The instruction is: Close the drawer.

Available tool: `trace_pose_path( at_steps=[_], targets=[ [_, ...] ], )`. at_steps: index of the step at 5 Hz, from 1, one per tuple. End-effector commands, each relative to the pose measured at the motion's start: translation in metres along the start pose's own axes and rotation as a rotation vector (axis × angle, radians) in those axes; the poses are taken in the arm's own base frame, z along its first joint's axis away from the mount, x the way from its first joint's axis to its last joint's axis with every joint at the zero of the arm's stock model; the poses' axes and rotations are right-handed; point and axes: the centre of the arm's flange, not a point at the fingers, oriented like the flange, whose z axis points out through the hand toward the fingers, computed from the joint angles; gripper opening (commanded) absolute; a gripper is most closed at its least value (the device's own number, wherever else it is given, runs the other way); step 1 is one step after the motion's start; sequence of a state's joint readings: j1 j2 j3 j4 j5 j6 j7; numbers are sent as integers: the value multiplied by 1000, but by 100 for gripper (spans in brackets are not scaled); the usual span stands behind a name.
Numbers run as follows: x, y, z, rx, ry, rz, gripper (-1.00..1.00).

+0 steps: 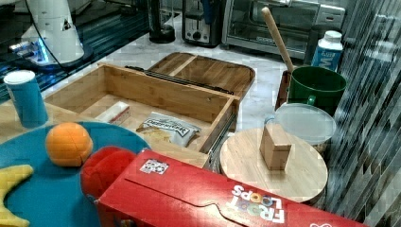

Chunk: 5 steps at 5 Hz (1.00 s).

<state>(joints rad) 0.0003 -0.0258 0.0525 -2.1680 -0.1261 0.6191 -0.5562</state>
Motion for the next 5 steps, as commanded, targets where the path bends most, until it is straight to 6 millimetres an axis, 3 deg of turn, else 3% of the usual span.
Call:
trace_pose_path(
  at_steps=[1,4,5],
  targets=[
    [-13,-21,62,17,-30,-197,-100],
    [-9,-10,134,64,-63,-223,-100],
    [-8,-4,147,71,-65,-234,-100]
  ],
)
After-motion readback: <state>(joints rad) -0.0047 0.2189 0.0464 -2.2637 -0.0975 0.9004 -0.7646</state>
